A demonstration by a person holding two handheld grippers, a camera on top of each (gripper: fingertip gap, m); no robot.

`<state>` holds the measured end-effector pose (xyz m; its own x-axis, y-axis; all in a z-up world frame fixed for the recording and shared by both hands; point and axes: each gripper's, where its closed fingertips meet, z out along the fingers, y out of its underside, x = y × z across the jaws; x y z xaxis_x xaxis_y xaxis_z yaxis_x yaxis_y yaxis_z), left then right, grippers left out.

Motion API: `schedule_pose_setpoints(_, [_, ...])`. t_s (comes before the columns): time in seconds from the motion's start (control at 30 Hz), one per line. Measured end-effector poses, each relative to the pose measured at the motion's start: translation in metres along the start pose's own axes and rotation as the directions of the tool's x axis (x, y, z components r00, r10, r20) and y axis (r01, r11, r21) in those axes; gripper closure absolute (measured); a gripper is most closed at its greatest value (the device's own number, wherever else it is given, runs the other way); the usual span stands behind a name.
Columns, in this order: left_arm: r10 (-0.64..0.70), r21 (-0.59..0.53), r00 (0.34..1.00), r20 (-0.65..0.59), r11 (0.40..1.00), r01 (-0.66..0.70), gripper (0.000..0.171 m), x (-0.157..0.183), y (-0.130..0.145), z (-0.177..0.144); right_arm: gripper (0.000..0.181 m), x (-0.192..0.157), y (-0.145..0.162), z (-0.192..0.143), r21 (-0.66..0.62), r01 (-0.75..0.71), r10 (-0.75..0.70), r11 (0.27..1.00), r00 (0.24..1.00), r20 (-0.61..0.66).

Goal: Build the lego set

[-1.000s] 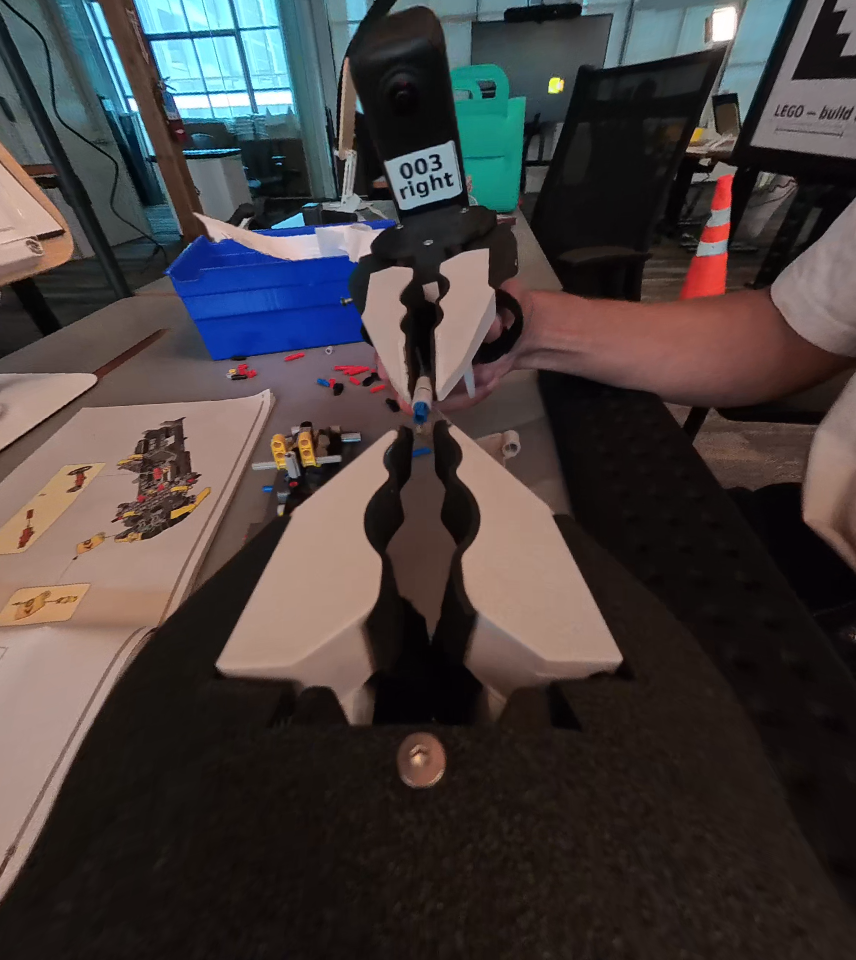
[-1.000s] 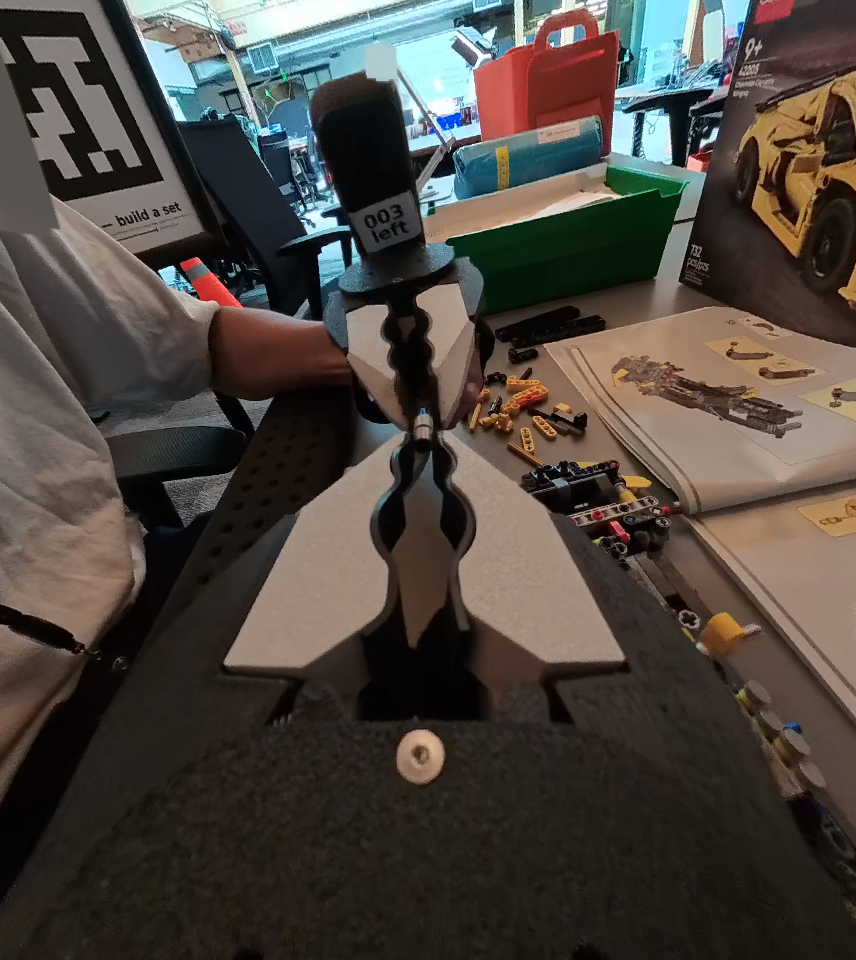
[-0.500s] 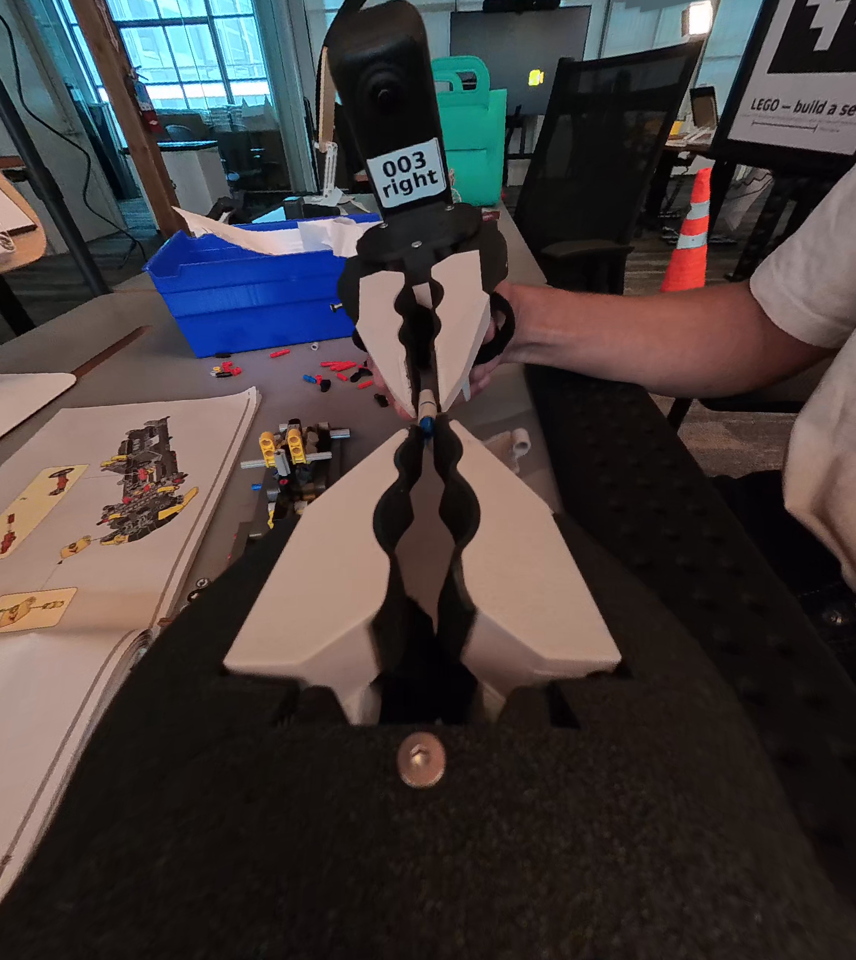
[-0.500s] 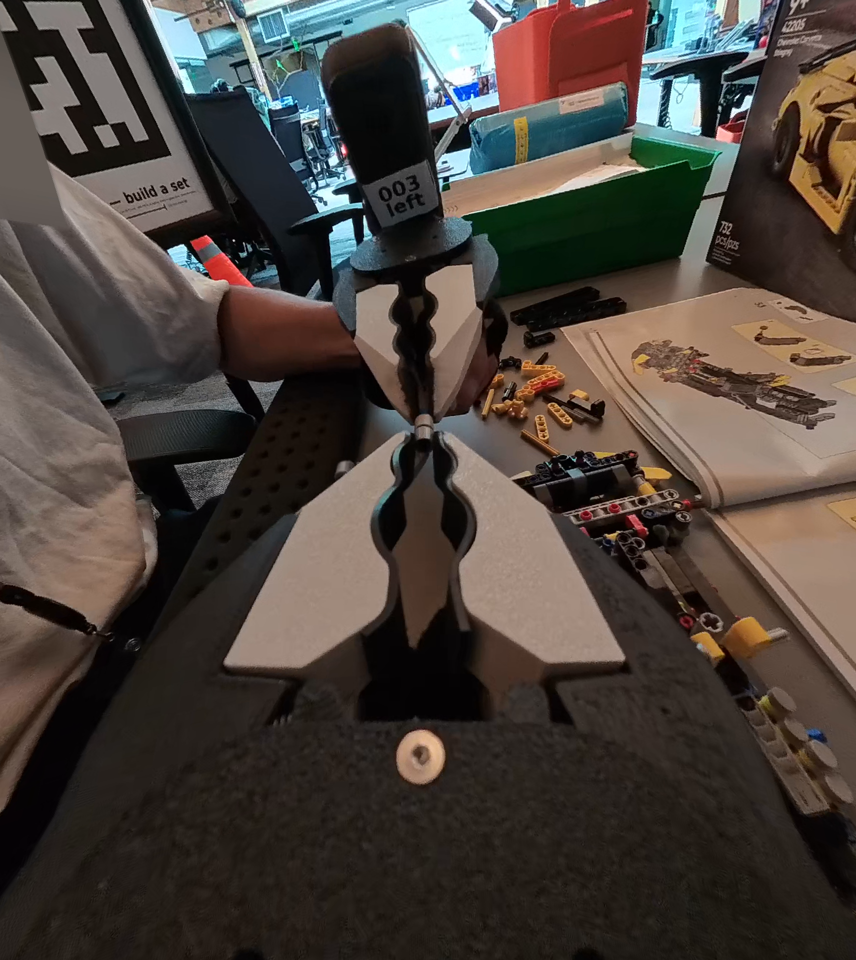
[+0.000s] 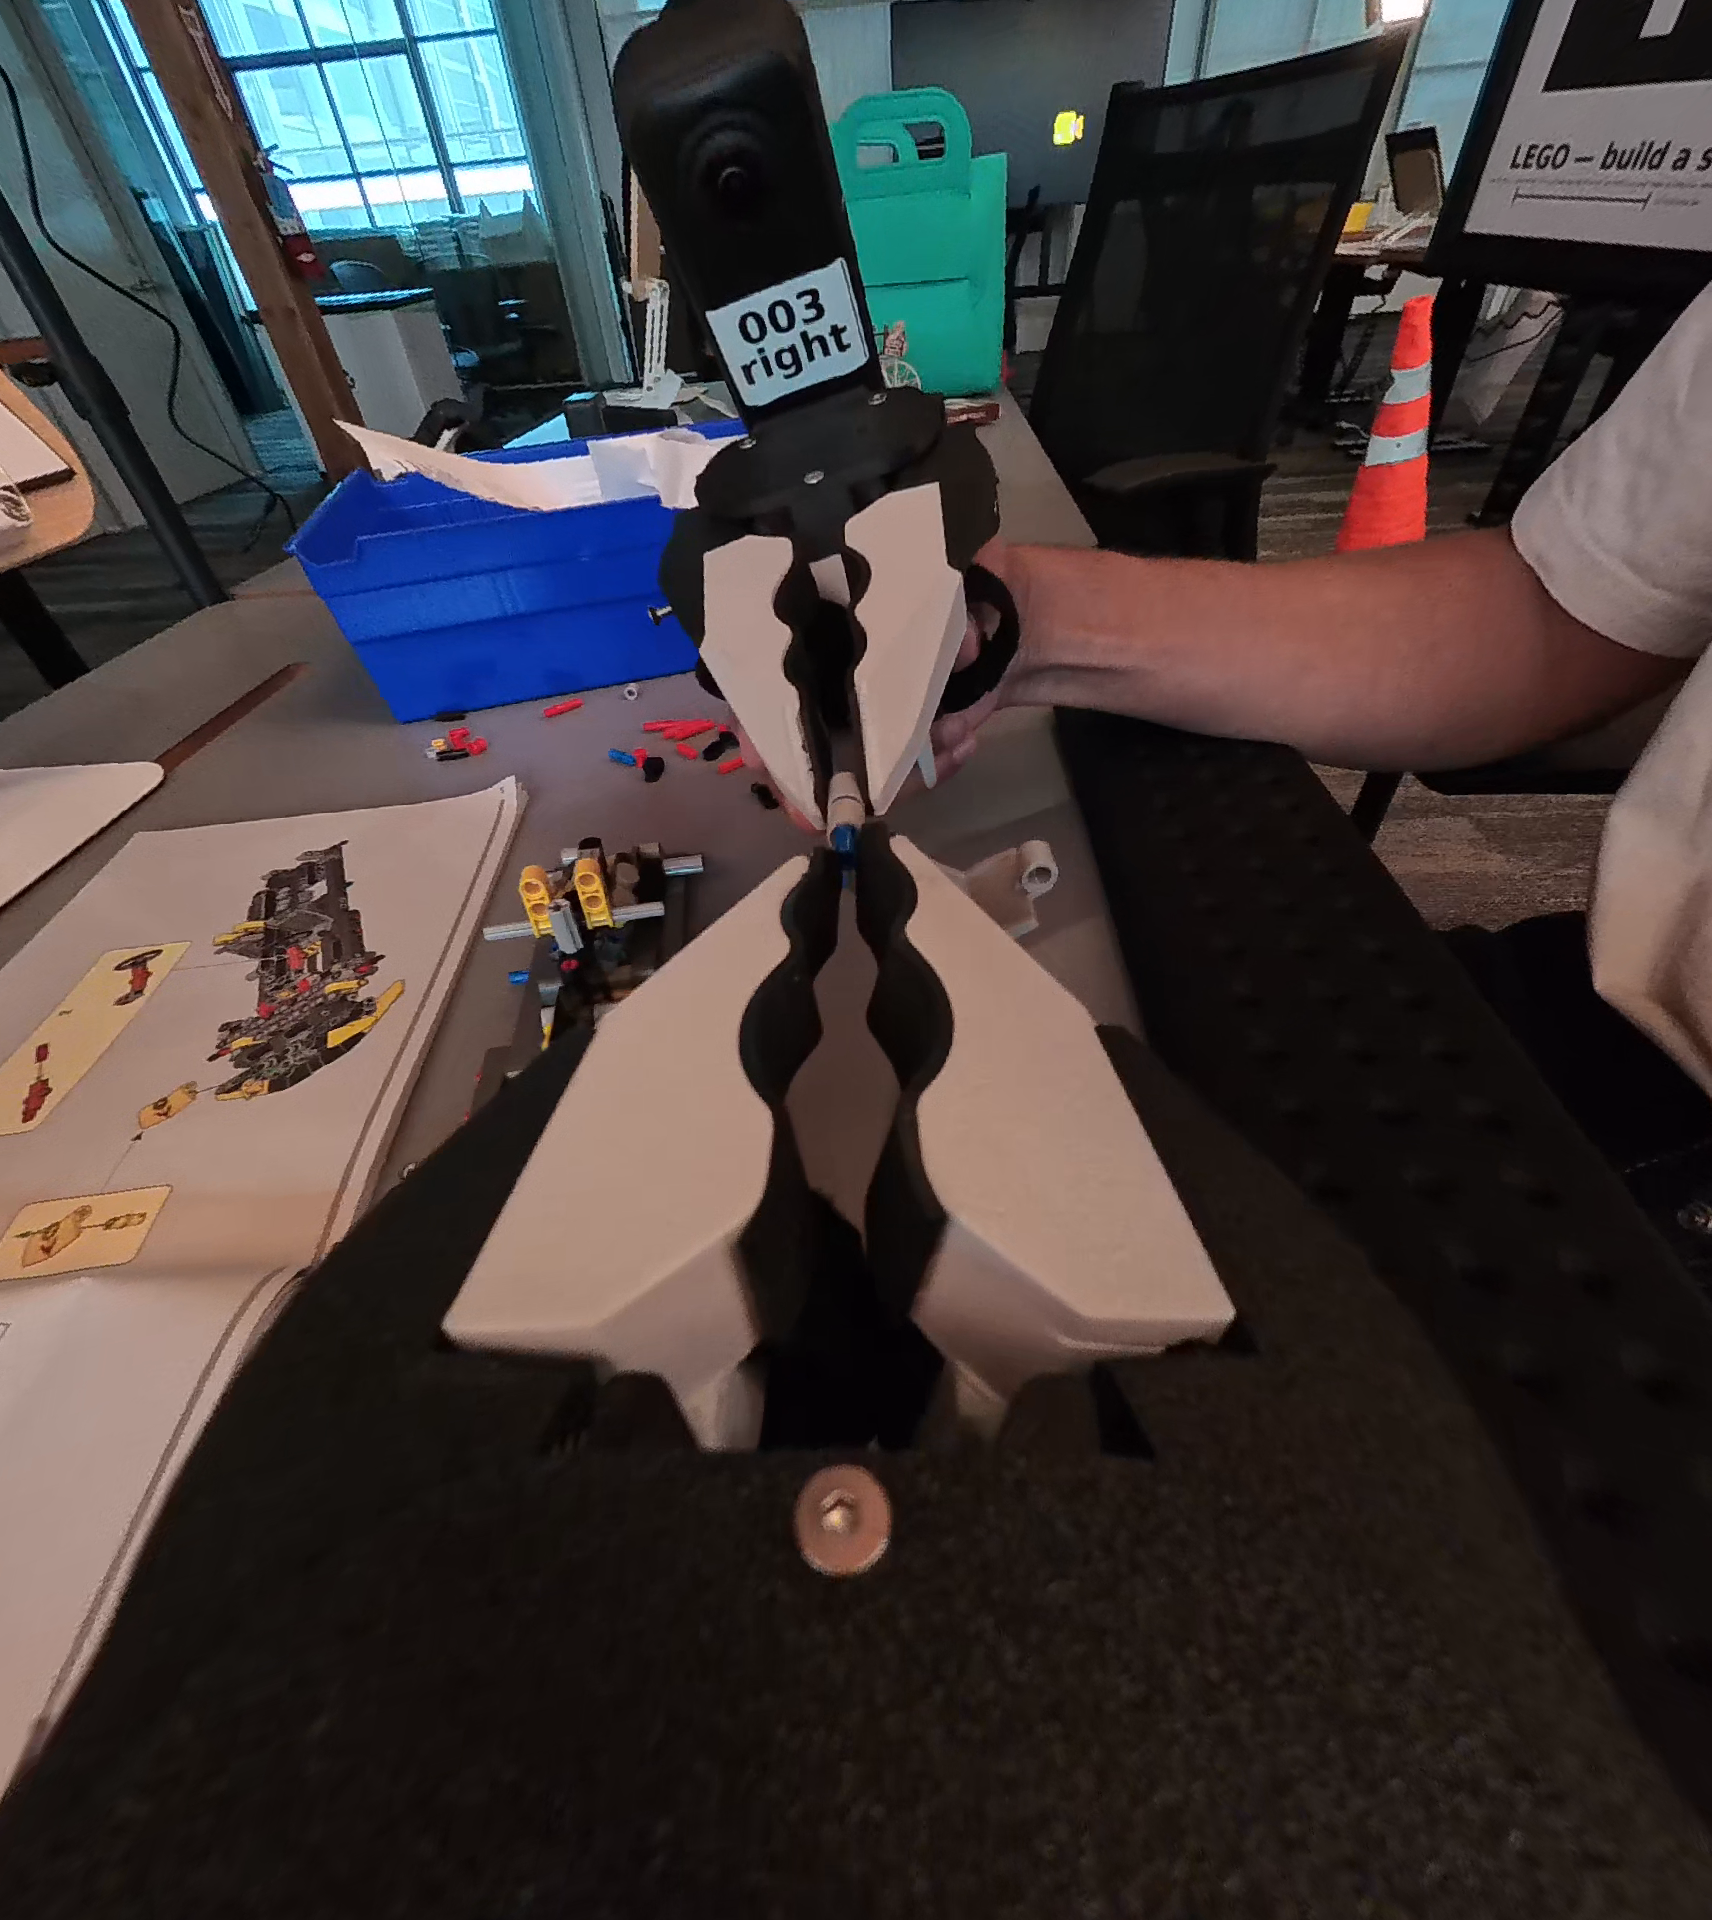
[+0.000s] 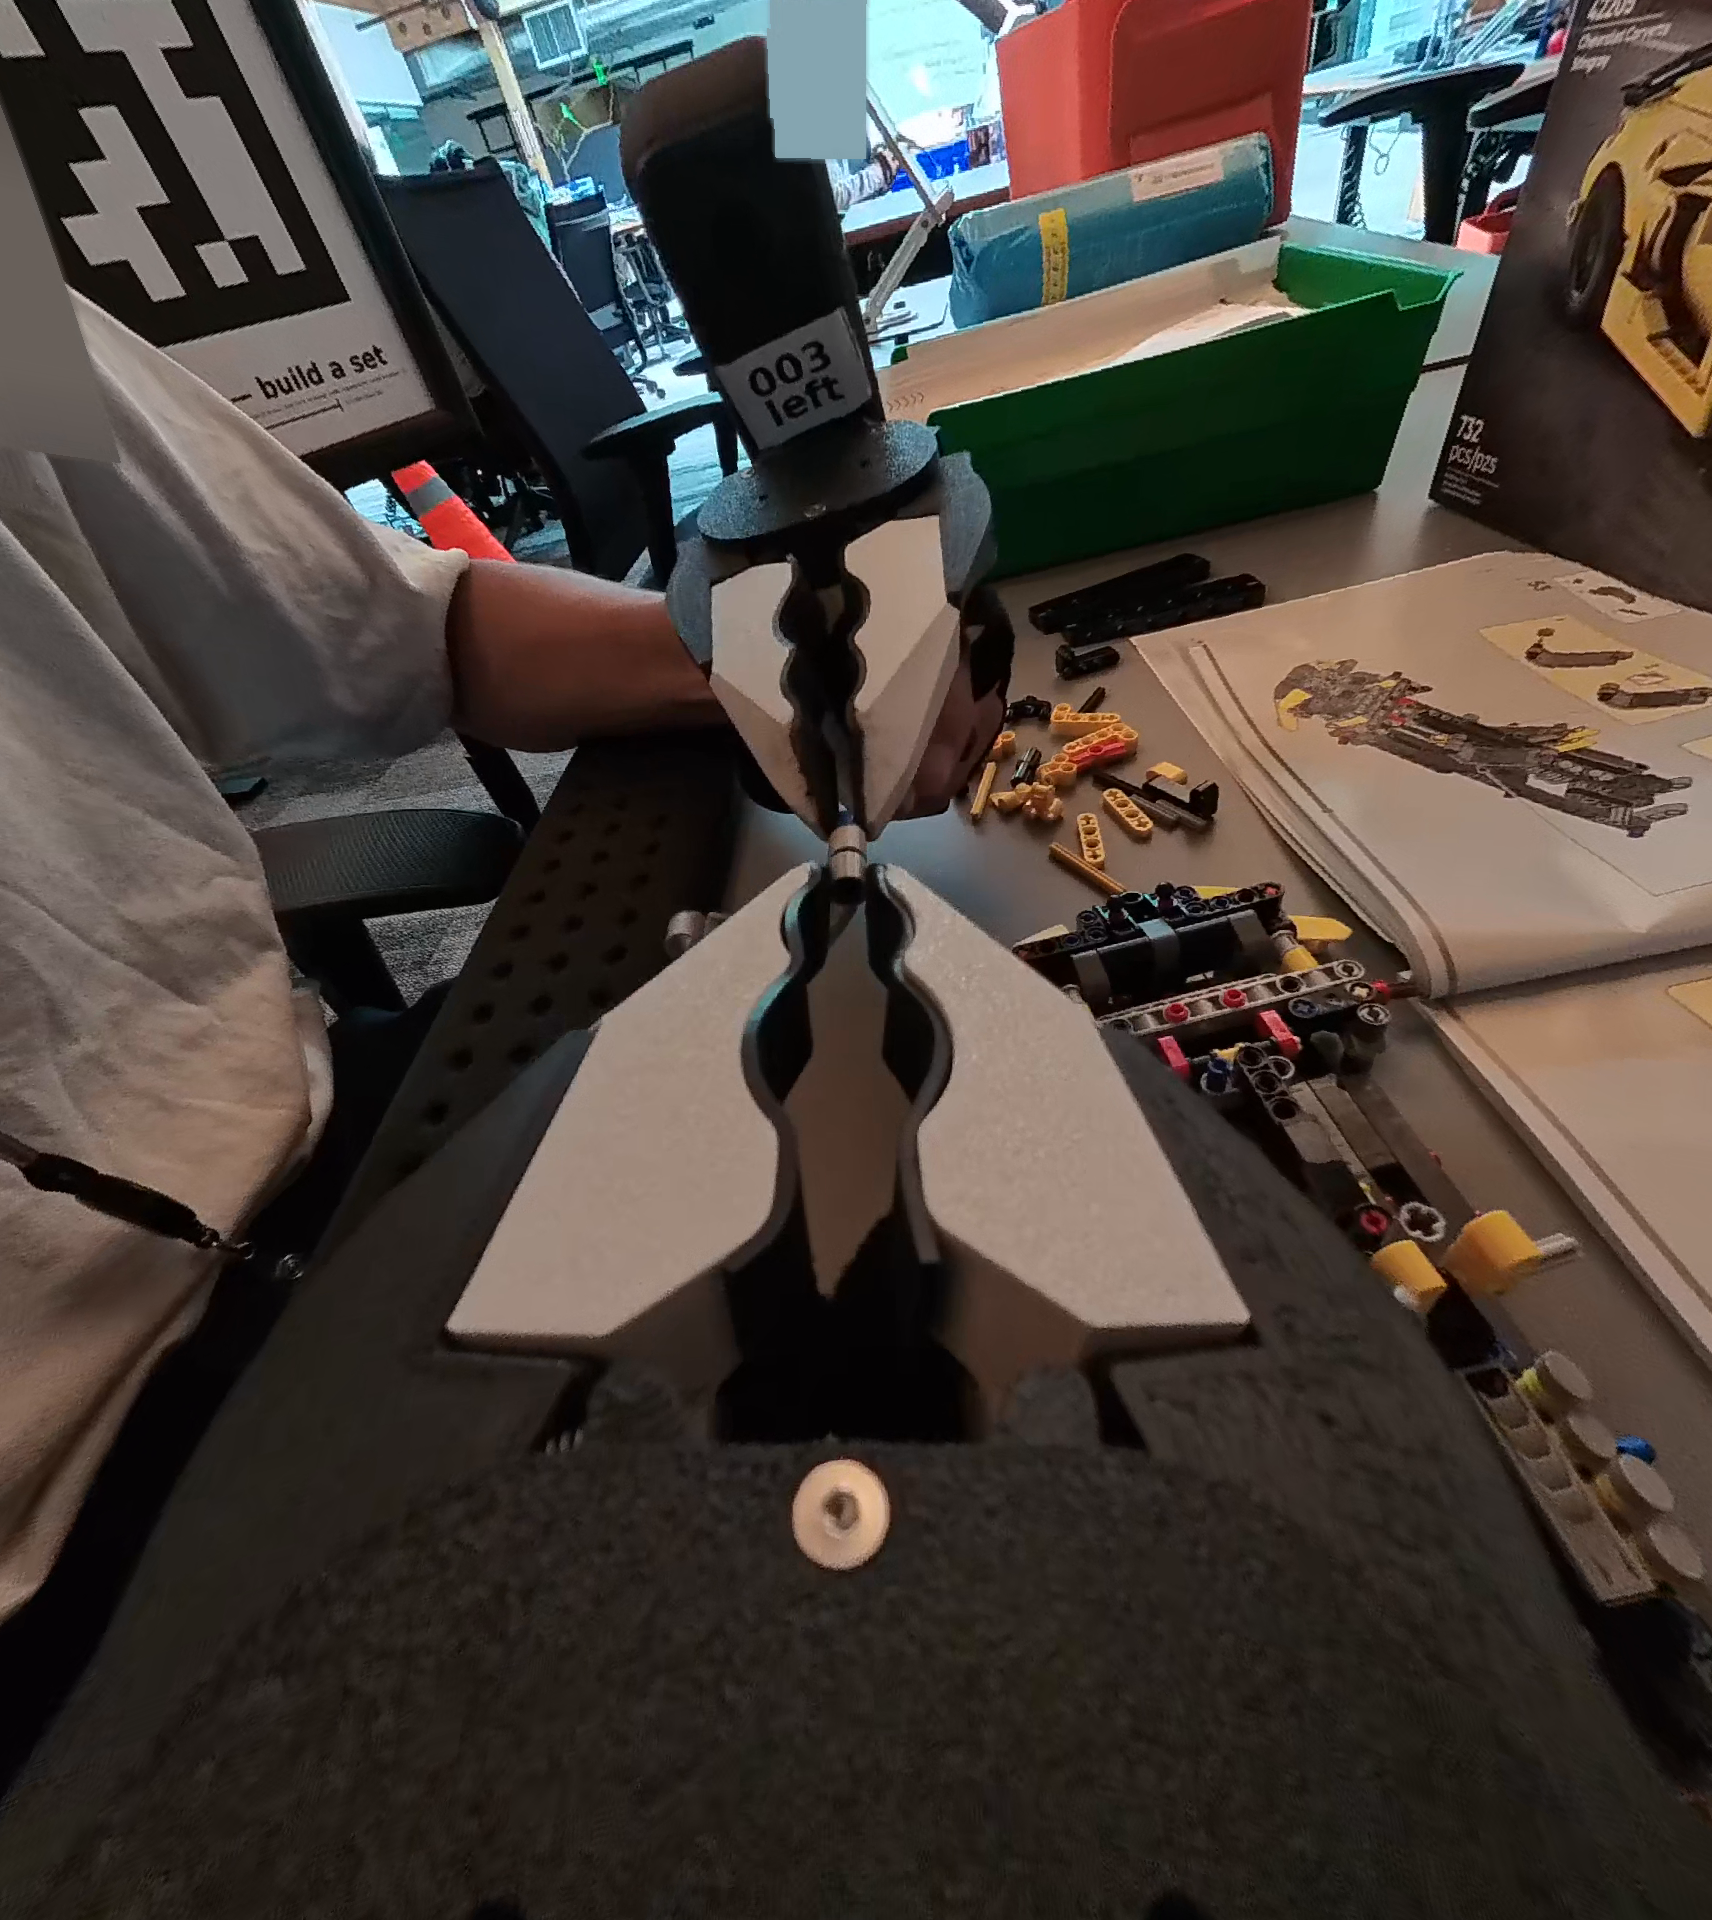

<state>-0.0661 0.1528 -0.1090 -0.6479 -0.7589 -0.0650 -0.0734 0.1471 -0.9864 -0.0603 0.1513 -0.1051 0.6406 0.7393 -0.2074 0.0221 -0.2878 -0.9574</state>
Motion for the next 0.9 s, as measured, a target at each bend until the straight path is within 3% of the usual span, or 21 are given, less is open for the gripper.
schedule_pose_setpoints(0.17, [-0.018, -0.004, 1.0, -0.012, 1.0, 0.018, 0.17, 0.001, 0.002, 0.0, 0.175, -0.001, 0.001, 0.0, -0.001, -0.015, 0.015, 1.0, 1.0, 0.006])
schedule_pose_setpoints(0.27, [-0.128, -0.008, 0.991, -0.036, 0.992, 0.128, 0.168, 0.0, 0.006, 0.002, 0.175, 0.002, 0.003, 0.001, -0.003, -0.015, 0.015, 1.0, 1.0, -0.017])
schedule_pose_setpoints(0.37, [-0.203, -0.052, 0.978, -0.055, 0.978, 0.2, 0.147, 0.0, 0.014, 0.007, 0.175, 0.0, -0.005, -0.003, 0.036, -0.008, 0.009, 0.999, 1.0, -0.015])
schedule_pose_setpoints(0.5, [-0.187, -0.027, 0.98, -0.07, 0.982, 0.186, 0.168, 0.005, 0.011, 0.011, 0.175, 0.001, 0.0, 0.002, 0.007, -0.003, 0.003, 1.0, 1.0, -0.019])
schedule_pose_setpoints(0.9, [-0.203, 0.05, 0.978, -0.041, 0.977, 0.205, 0.171, -0.002, 0.002, 0.008, 0.175, 0.004, -0.002, 0.0, 0.03, 0.0, 0.001, 1.0, 1.0, -0.03])
